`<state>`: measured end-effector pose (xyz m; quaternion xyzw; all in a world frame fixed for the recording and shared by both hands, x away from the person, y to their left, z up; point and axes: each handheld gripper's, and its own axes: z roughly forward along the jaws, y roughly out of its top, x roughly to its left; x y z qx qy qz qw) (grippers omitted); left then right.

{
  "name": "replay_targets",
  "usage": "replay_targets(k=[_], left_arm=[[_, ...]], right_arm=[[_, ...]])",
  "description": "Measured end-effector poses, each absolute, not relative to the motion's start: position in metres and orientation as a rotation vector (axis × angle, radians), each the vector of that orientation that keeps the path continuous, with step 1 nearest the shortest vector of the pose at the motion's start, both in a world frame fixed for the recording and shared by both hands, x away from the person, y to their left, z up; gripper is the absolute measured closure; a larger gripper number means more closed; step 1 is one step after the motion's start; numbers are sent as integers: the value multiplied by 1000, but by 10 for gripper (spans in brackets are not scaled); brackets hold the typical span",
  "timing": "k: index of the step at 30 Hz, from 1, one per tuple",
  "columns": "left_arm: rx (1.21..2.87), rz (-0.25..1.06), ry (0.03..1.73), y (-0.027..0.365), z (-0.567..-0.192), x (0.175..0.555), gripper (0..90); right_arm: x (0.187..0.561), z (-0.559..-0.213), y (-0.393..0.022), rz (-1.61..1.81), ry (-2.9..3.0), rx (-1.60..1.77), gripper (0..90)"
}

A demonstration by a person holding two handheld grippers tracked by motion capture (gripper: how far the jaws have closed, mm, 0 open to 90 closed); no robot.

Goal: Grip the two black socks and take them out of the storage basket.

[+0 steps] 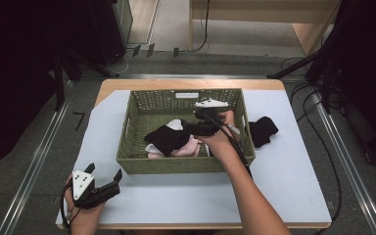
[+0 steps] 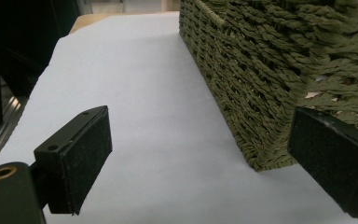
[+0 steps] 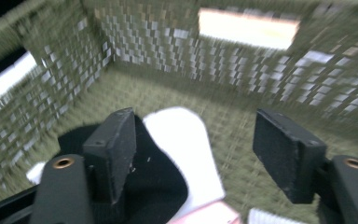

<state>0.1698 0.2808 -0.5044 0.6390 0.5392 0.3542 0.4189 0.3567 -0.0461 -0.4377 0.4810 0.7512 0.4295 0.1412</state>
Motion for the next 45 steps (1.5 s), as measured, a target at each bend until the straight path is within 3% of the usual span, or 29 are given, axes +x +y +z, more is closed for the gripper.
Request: replay_targets(k=[15, 19, 24, 27, 45], left_arm=[[1611, 888, 1350, 281, -504, 170, 75], [1610, 888, 1350, 281, -504, 170, 75], [1609, 890, 1350, 281, -505, 170, 75], [1612, 889, 1353, 280, -504, 170, 75], [1635, 902, 1371, 278, -505, 172, 78]], right_arm=[[364, -464, -15, 1040, 2412, 1424, 246], [360, -467, -11, 1007, 2476, 1346, 370], [360, -465, -13, 977, 2508, 1312, 722], [360, -464, -16, 949, 2518, 1254, 814], [351, -437, -40, 1157, 2153, 1167, 854]])
